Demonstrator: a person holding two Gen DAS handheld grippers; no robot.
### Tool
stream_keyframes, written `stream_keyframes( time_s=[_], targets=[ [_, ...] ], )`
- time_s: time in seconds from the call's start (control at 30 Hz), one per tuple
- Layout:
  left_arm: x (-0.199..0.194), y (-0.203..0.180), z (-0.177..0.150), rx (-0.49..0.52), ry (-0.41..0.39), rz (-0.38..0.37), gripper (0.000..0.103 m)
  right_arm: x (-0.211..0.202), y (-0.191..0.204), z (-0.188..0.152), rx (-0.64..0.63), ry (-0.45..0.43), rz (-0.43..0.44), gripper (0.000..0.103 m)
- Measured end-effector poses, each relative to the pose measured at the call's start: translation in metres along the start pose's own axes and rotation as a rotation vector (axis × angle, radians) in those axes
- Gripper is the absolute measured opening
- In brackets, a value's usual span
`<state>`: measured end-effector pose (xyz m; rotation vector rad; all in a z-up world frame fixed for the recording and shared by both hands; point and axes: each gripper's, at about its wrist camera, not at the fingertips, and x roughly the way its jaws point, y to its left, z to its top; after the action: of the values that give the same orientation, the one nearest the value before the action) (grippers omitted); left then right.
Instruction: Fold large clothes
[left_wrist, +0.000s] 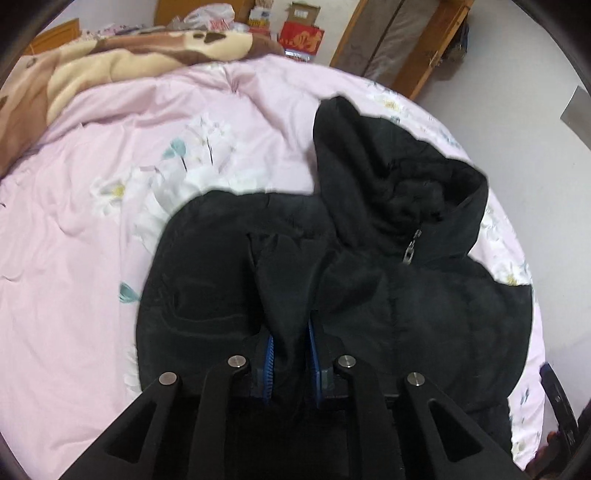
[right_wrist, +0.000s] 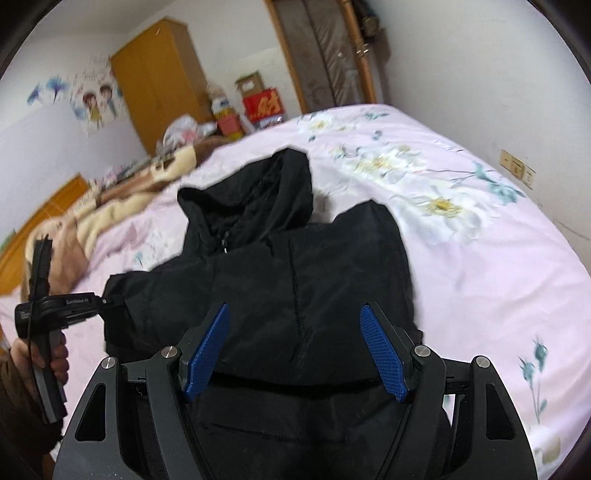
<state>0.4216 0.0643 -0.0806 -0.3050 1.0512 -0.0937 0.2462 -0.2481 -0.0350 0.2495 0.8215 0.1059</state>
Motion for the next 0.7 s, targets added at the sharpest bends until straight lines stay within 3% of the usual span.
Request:
stream_keyframes(
  time_s=[0.2, 0.4, 0.7],
  targets=[
    [0.020, 0.004, -0.003, 0.022, 0.022, 0.012, 0.024, 0.047, -0.005, -0.010, -0.048, 0.105, -0.068, 0.073],
    [0.040, 0.009, -0.008, 0.016, 0.044, 0.014, 0.025, 0.066, -0.007, -0.022, -0.074, 0.157, -0.109, 0.073],
    [0.042, 0.012, -0.003, 0.013, 0.072, -0.021, 0.030, 0.072, -0.017, -0.015, -0.054, 0.219, -0.082, 0.073]
  ],
)
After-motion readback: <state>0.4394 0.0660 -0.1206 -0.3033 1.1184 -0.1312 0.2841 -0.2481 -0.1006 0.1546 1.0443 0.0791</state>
